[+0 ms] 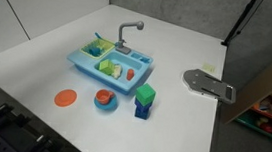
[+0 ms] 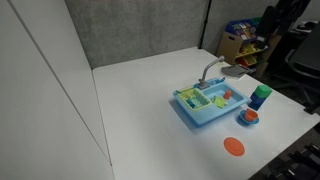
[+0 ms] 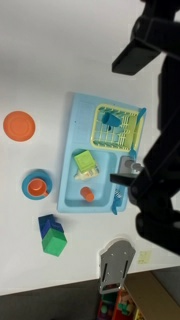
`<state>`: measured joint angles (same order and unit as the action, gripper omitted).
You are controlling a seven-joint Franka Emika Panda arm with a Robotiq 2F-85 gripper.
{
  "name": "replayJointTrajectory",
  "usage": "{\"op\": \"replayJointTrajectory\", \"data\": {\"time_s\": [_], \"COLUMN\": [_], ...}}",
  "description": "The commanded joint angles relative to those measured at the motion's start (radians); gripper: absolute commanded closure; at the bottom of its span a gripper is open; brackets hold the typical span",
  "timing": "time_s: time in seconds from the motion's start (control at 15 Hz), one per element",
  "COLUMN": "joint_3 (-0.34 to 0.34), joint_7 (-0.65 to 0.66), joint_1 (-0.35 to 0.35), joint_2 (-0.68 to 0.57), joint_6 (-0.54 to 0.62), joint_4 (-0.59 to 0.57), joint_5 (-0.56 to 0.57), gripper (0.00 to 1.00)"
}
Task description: Take the green block out of the sink and place it on top of the stack
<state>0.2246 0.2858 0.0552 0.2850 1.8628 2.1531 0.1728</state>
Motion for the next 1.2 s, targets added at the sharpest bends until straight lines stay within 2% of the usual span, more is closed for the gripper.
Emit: {"op": "replayJointTrajectory", "data": {"time_s": [0.0, 0.67, 1.13], "joint_3": [-0.039, -0.138, -0.196], "joint_7": [-0.033, -0.06, -0.04], "joint_1": [0.009, -0.008, -0.012], "joint_2": [-0.09, -0.346, -0.552], "joint_6": [0.021, 0.111, 0.191], "joint_4": [-0.067, -0.159, -0.207], "joint_5": [-0.023, -0.088, -0.078], "gripper": [0.0, 0.0, 0.0]}}
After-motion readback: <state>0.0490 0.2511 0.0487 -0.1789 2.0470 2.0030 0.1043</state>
